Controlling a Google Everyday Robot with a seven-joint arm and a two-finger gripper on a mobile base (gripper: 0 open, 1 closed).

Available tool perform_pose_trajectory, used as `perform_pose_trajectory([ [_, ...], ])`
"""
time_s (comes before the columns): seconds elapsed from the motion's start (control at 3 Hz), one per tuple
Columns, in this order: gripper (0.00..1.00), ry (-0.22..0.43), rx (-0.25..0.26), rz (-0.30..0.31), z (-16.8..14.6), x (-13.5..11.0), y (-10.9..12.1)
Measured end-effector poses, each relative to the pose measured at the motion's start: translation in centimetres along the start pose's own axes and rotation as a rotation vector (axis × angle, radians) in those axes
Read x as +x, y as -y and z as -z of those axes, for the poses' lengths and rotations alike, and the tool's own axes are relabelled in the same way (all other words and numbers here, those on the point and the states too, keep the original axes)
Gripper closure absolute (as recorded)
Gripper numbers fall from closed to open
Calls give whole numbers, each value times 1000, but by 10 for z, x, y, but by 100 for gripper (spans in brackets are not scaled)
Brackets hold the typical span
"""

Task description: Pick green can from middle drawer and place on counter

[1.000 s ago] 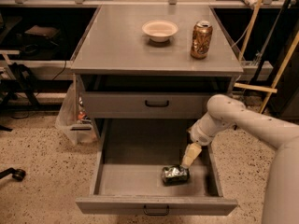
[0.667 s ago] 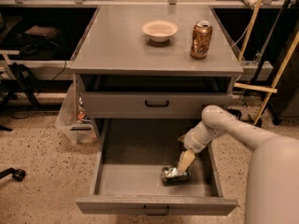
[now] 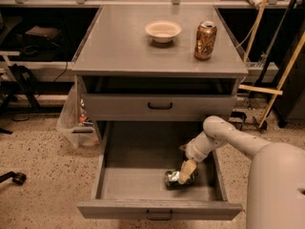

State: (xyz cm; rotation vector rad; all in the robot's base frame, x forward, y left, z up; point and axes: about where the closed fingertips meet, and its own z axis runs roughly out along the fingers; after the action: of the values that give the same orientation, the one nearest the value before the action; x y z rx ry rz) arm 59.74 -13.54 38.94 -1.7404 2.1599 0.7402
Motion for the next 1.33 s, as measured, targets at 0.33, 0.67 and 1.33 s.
perform_pose_trajectory([
  [0.33, 0, -55, 81, -36, 4, 6, -4],
  [0.67, 0, -103, 144, -100, -29, 22, -26],
  [1.33, 19, -83, 179, -126, -42, 22, -27],
])
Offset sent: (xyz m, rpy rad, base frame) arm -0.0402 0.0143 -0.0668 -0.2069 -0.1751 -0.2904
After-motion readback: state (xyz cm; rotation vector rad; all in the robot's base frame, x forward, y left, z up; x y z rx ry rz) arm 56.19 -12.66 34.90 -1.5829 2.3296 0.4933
